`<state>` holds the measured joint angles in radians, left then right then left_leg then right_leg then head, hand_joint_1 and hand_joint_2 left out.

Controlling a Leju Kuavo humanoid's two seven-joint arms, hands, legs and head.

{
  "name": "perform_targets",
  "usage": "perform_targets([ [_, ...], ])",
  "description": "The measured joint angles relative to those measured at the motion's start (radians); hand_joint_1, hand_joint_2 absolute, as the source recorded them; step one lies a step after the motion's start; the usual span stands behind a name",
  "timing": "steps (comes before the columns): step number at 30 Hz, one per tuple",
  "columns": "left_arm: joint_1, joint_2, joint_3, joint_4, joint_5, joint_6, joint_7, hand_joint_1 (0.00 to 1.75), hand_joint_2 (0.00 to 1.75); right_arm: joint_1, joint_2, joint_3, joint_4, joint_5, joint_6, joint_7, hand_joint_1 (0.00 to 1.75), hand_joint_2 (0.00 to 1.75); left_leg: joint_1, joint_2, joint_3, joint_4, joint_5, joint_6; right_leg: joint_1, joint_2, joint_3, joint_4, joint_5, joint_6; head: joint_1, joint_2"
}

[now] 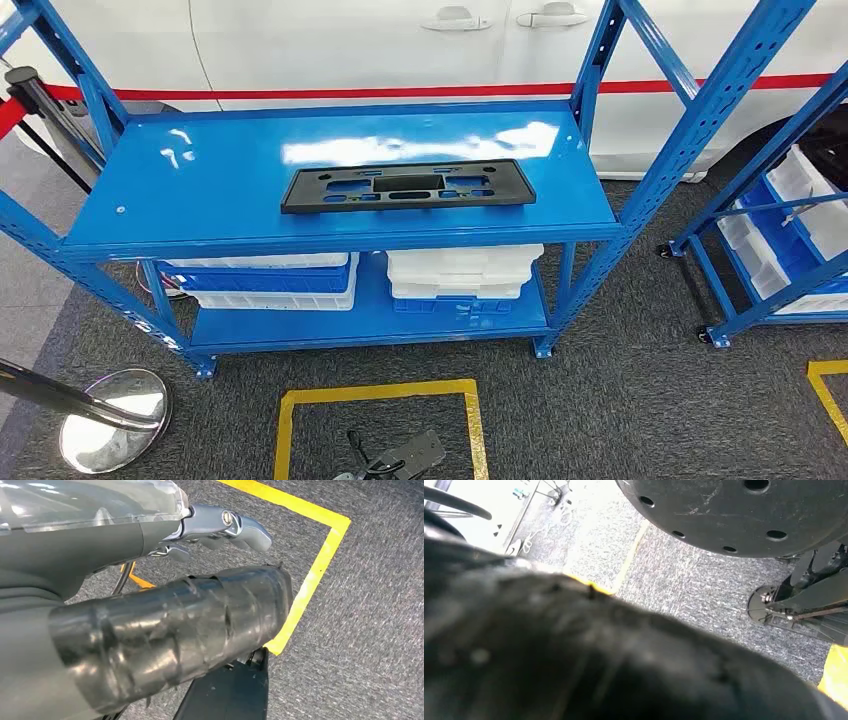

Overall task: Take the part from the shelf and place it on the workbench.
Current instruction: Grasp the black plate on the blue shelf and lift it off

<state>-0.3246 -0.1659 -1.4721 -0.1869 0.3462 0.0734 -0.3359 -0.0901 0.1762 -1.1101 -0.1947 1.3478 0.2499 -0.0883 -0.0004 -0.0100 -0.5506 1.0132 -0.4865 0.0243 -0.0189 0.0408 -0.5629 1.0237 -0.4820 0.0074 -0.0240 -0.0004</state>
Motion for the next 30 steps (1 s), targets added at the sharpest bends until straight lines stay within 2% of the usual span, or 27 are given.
perform_targets([
  [2, 0.004, -0.001, 0.006, 0.0, 0.042, 0.012, -0.005, 0.0, 0.0, 0.001, 0.006, -0.007, 0.0, -0.019, -0.036, 0.03, 0.0, 0.0, 0.0, 0.0, 0.0, 0.0, 0.0, 0.0, 0.0, 0.0, 0.0, 0.0, 0.0, 0.0, 0.0, 0.0],
  [3, 0.011, -0.002, 0.02, 0.0, 0.1, 0.027, -0.016, 0.0, 0.0, 0.002, 0.018, -0.017, 0.0, -0.041, -0.085, 0.059, 0.0, 0.0, 0.0, 0.0, -0.001, 0.0, 0.0, 0.0, 0.0, 0.0, 0.0, 0.0, 0.0, 0.0, 0.0, 0.0],
  [5, 0.043, -0.002, 0.102, 0.002, 0.32, 0.08, -0.075, 0.0, 0.0, 0.005, 0.057, -0.058, 0.0, -0.108, -0.268, 0.1, 0.0, 0.0, 0.001, 0.0, 0.0, 0.0, 0.0, 0.0, 0.001, 0.0, 0.001, 0.0, -0.001, 0.0, 0.0, 0.0],
  [6, 0.066, -0.002, 0.162, 0.002, 0.441, 0.119, -0.12, 0.0, 0.0, 0.006, 0.076, -0.082, 0.001, -0.146, -0.373, 0.09, 0.0, 0.0, 0.001, 0.0, -0.001, 0.0, -0.001, -0.001, 0.002, 0.0, 0.001, 0.0, -0.001, 0.0, 0.0, 0.0],
  [7, 0.099, 0.001, 0.239, -0.014, 0.547, 0.179, -0.176, 0.0, 0.0, 0.007, 0.096, -0.11, 0.003, -0.189, -0.482, 0.039, 0.0, 0.0, 0.001, 0.0, -0.001, 0.0, -0.001, -0.001, 0.002, 0.0, 0.001, 0.0, -0.002, 0.0, 0.0, 0.0],
  [8, 0.145, 0.009, 0.326, -0.059, 0.596, 0.251, -0.234, 0.0, 0.0, 0.009, 0.112, -0.138, 0.006, -0.228, -0.574, -0.047, 0.0, 0.0, 0.0, 0.0, -0.002, -0.001, -0.002, -0.002, 0.002, 0.0, 0.001, 0.0, -0.002, -0.001, 0.0, 0.0],
  [9, 0.206, 0.022, 0.425, -0.142, 0.584, 0.313, -0.275, 0.0, 0.0, 0.013, 0.122, -0.16, 0.008, -0.256, -0.634, -0.154, 0.0, 0.0, -0.001, 0.0, -0.002, -0.001, -0.003, -0.002, 0.001, 0.001, 0.001, 0.001, -0.003, -0.001, -0.001, 0.0],
  [10, 0.282, 0.04, 0.549, -0.261, 0.518, 0.352, -0.298, 0.0, 0.0, 0.023, 0.129, -0.175, 0.005, -0.287, -0.662, -0.28, 0.0, 0.0, -0.002, 0.0, -0.001, -0.001, -0.004, -0.003, 0.0, 0.001, 0.0, 0.001, -0.004, -0.002, -0.001, 0.0],
  [11, 0.368, 0.054, 0.69, -0.402, 0.397, 0.339, -0.285, 0.0, 0.0, 0.04, 0.121, -0.172, -0.014, -0.324, -0.635, -0.392, 0.0, 0.0, -0.003, 0.0, 0.001, -0.001, -0.005, -0.003, -0.001, 0.002, -0.001, 0.001, -0.006, -0.002, -0.003, 0.0],
  [13, 0.498, 0.048, 1.017, -0.677, 0.06, 0.169, -0.194, 0.0, 0.0, 0.099, 0.066, -0.107, -0.129, -0.486, -0.419, -0.537, 0.0, 0.0, -0.009, -0.002, 0.002, -0.001, -0.003, -0.001, -0.009, 0.0, -0.003, 0.004, -0.009, 0.002, -0.004, 0.0],
  [15, 0.549, -0.015, 1.384, -0.881, -0.315, -0.186, -0.101, 0.0, 0.0, 0.17, -0.003, 0.038, -0.365, -0.715, -0.051, -0.552, 0.0, 0.0, -0.017, -0.002, 0.0, -0.002, -0.004, 0.003, -0.018, 0.001, -0.003, 0.008, -0.012, 0.006, -0.003, 0.0],
  [17, 0.566, -0.079, 1.723, -1.009, -0.574, -0.615, -0.062, 0.0, 0.0, 0.208, -0.032, 0.24, -0.615, -0.859, 0.286, -0.464, 0.0, 0.0, -0.012, 0.02, 0.005, -0.003, -0.011, 0.002, -0.012, 0.024, 0.002, 0.005, -0.008, 0.005, 0.001, 0.0],
  [19, 0.597, -0.112, 1.959, -1.098, -0.623, -0.939, -0.077, 0.0, 0.0, 0.237, -0.049, 0.505, -0.785, -0.924, 0.474, -0.318, 0.0, 0.0, -0.001, 0.044, 0.017, -0.001, -0.019, 0.0, -0.001, 0.047, 0.007, -0.003, -0.003, 0.004, 0.002, 0.0],
  [20, 0.62, -0.123, 2.041, -1.134, -0.587, -1.034, -0.096, 0.0, 0.0, 0.264, -0.06, 0.649, -0.846, -0.959, 0.509, -0.261, 0.0, 0.0, 0.0, 0.045, 0.02, 0.0, -0.019, 0.001, 0.001, 0.047, 0.008, -0.004, -0.004, 0.005, 0.002, 0.0],
  [21, 0.644, -0.13, 2.093, -1.165, -0.536, -1.077, -0.114, 0.0, 0.0, 0.295, -0.077, 0.774, -0.896, -1.001, 0.501, -0.236, 0.0, 0.0, -0.001, 0.038, 0.021, 0.001, -0.018, 0.003, 0.0, 0.04, 0.008, -0.003, -0.007, 0.008, 0.001, 0.0],
  [22, 0.664, -0.135, 2.124, -1.193, -0.497, -1.064, -0.129, 0.0, 0.0, 0.321, -0.098, 0.876, -0.942, -1.039, 0.442, -0.234, 0.0, 0.0, -0.002, 0.028, 0.02, 0.001, -0.016, 0.004, -0.002, 0.03, 0.008, -0.001, -0.009, 0.01, 0.001, 0.0],
  [24, 0.692, -0.141, 2.118, -1.237, -0.477, -0.913, -0.145, 0.0, 0.0, 0.352, -0.136, 1.003, -1.012, -1.084, 0.199, -0.254, 0.0, 0.0, -0.004, 0.009, 0.016, 0.001, -0.013, 0.006, -0.003, 0.011, 0.011, 0.0, -0.013, 0.009, 0.001, 0.0],
  [26, 0.711, -0.143, 2.071, -1.267, -0.49, -0.754, -0.148, 0.0, 0.0, 0.365, -0.163, 1.075, -1.063, -1.097, -0.081, -0.261, 0.0, 0.0, -0.004, 0.001, 0.014, 0.0, -0.013, 0.006, -0.003, 0.002, 0.014, 0.0, -0.014, 0.007, 0.002, 0.0],
  [27, 0.717, -0.143, 2.052, -1.278, -0.494, -0.713, -0.148, 0.0, 0.0, 0.37, -0.172, 1.102, -1.083, -1.099, -0.173, -0.26, 0.0, 0.0, -0.004, 0.0, 0.014, 0.0, -0.013, 0.006, -0.003, 0.001, 0.016, 0.0, -0.014, 0.007, 0.002, 0.0],
  [28, 0.72, -0.144, 2.039, -1.286, -0.499, -0.69, -0.145, 0.0, 0.44, 0.375, -0.18, 1.123, -1.099, -1.103, -0.215, -0.253, 0.0, 0.0, -0.004, -0.001, 0.015, 0.001, -0.013, 0.006, -0.003, 0.001, 0.016, 0.0, -0.014, 0.007, 0.002, 0.0],
  [30, 0.72, -0.144, 2.036, -1.295, -0.52, -0.656, -0.128, 0.0, 1.31, 0.393, -0.193, 1.141, -1.12, -1.121, -0.222, -0.22, 0.0, 0.87, -0.004, -0.001, 0.015, 0.001, -0.013, 0.006, -0.003, 0.0, 0.017, -0.001, -0.015, 0.007, 0.002, 0.0],
])
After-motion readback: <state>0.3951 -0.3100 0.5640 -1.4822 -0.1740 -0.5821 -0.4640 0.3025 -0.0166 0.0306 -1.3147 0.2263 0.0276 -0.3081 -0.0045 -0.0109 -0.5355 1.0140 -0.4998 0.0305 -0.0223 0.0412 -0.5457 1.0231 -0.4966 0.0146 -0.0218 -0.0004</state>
